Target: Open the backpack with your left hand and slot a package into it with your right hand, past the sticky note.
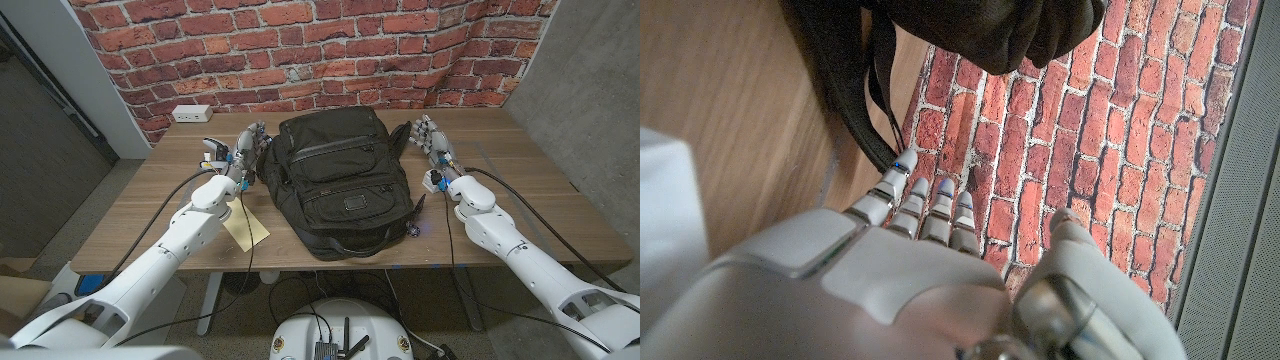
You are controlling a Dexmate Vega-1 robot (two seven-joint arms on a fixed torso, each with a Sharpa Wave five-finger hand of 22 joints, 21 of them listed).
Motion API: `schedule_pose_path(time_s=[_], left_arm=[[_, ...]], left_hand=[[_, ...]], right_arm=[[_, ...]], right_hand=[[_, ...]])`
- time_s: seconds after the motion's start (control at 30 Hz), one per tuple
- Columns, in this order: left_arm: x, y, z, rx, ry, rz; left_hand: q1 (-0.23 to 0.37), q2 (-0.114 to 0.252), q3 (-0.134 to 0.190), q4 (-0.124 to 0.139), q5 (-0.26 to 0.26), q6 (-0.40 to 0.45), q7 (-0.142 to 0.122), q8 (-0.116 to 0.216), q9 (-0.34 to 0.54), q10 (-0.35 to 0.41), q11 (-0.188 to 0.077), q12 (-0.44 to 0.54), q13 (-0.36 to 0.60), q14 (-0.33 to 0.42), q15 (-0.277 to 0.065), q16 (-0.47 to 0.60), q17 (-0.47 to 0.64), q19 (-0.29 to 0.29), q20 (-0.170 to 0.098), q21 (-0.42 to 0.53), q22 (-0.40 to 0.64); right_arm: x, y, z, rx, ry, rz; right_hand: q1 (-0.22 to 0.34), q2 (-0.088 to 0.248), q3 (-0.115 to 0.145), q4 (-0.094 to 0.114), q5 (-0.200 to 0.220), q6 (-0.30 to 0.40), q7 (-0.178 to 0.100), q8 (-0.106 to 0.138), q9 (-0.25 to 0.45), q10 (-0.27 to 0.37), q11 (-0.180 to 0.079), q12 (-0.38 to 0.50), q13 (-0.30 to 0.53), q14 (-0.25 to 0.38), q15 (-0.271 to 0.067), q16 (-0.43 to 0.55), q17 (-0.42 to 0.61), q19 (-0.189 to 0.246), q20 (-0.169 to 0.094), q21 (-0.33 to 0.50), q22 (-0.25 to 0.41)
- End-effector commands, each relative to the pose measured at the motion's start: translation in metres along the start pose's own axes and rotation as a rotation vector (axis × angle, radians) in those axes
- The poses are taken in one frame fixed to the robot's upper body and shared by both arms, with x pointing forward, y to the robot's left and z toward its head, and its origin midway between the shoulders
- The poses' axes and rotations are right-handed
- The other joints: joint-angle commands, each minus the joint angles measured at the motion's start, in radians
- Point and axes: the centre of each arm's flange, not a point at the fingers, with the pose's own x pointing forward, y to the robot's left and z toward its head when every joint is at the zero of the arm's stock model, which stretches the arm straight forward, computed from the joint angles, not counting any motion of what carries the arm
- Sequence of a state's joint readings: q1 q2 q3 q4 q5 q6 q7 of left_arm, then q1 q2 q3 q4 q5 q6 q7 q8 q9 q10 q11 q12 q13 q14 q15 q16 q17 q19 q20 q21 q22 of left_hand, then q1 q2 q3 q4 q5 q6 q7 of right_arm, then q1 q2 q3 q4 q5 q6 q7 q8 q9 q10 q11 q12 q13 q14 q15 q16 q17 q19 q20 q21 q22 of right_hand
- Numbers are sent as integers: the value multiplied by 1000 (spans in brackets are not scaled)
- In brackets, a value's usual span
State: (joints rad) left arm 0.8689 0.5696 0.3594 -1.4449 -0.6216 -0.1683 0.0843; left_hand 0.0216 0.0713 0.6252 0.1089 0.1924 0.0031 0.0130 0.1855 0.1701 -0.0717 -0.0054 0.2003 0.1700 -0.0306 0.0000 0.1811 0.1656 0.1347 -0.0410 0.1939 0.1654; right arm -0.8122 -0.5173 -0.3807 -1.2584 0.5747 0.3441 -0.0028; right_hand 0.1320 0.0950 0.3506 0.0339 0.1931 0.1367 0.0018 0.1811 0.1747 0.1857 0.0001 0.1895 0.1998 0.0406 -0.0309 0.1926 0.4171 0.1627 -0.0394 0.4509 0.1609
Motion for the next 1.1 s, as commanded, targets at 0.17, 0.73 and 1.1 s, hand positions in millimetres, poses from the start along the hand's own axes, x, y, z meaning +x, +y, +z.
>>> schedule_pose_path(time_s=[0.17, 0.73, 1.1], left_arm=[[-12, -1, 1, 28, 25, 26], [-24, 12, 4, 50, 25, 66], [-25, 19, 9, 65, 29, 70]], left_hand=[[6, 55, 6, -5, 7, 2, 2, 1, 5, 2, -7, -2, 5, -1, 1, 1, 4, 11, -18, 1, 2], [9, 55, 8, -11, 6, 5, -2, 0, 5, 9, -9, -2, 5, 4, -2, 0, 4, 12, -20, -1, 2], [10, 55, 10, -15, 6, 6, -3, 0, 5, 11, -8, -3, 5, 5, -2, -2, 4, 13, -20, -2, 3]], right_arm=[[-17, -15, 16, -86, -20, -15], [-28, -21, 35, -222, 4, 8], [-38, -25, 40, -329, 30, 19]], right_hand=[[4, -1, 6, -6, 10, 7, -2, 8, 2, 9, 0, 10, -2, 21, -6, 9, -6, 20, 2, -6, 2], [9, -6, 8, -22, 9, 5, -13, 6, 2, 21, -3, 11, -6, 40, -15, 15, -24, -4, -10, -37, 2], [16, -7, 12, -35, 8, -1, -17, 4, 2, 0, -14, 1, -9, 34, -19, 9, -39, -18, -18, -58, 2]])
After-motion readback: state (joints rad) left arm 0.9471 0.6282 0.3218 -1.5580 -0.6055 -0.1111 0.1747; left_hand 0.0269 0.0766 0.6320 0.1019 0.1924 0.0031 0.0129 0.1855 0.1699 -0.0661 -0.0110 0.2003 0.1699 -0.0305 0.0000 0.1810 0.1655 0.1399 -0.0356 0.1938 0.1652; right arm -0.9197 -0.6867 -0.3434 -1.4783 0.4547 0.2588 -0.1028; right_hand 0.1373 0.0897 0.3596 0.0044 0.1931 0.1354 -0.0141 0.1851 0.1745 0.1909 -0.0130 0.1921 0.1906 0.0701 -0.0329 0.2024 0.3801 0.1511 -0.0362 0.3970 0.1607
